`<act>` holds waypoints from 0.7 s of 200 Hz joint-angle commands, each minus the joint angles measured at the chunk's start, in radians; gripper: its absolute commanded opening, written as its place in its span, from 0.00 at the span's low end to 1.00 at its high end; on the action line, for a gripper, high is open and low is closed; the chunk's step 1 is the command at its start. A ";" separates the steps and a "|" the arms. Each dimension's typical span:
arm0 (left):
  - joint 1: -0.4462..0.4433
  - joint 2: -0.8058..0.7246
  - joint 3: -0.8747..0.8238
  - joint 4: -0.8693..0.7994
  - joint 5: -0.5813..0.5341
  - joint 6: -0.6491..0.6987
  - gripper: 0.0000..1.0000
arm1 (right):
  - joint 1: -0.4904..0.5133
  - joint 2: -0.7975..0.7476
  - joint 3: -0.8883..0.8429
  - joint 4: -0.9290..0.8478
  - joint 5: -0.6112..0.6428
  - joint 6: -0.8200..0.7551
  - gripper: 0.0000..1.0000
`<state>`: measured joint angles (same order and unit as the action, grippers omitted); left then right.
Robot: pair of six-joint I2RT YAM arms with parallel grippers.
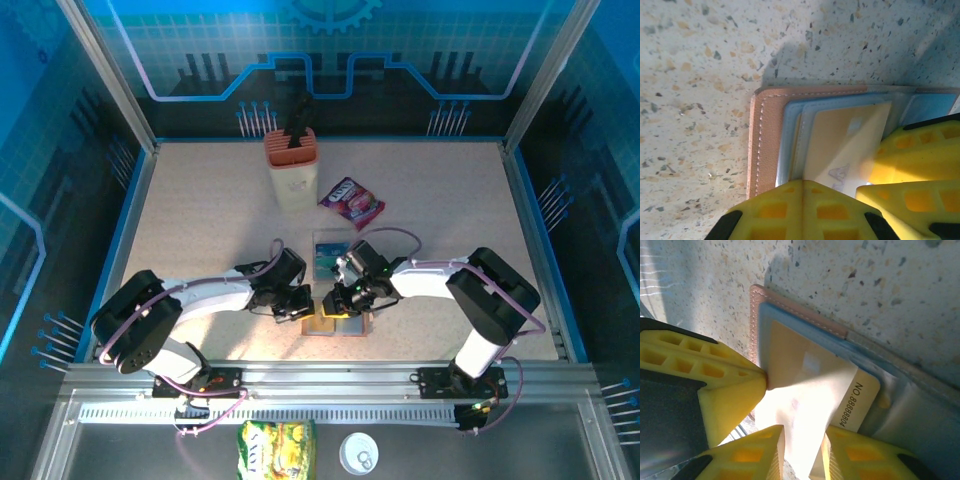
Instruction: Take the credit cards out of the card holder
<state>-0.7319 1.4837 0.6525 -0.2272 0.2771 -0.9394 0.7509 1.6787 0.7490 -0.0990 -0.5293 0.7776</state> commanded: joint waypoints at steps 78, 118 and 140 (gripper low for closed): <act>0.001 -0.021 -0.018 -0.060 -0.024 0.014 0.05 | 0.014 -0.082 0.032 -0.178 0.088 -0.078 0.29; 0.001 -0.066 0.041 -0.115 -0.029 0.034 0.05 | 0.006 -0.142 0.012 -0.126 0.041 -0.048 0.29; -0.008 -0.071 0.073 -0.131 -0.020 0.037 0.05 | 0.001 -0.158 0.015 -0.169 0.074 -0.059 0.29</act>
<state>-0.7322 1.4395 0.6716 -0.3038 0.2611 -0.9321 0.7536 1.5509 0.7734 -0.2356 -0.4603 0.7177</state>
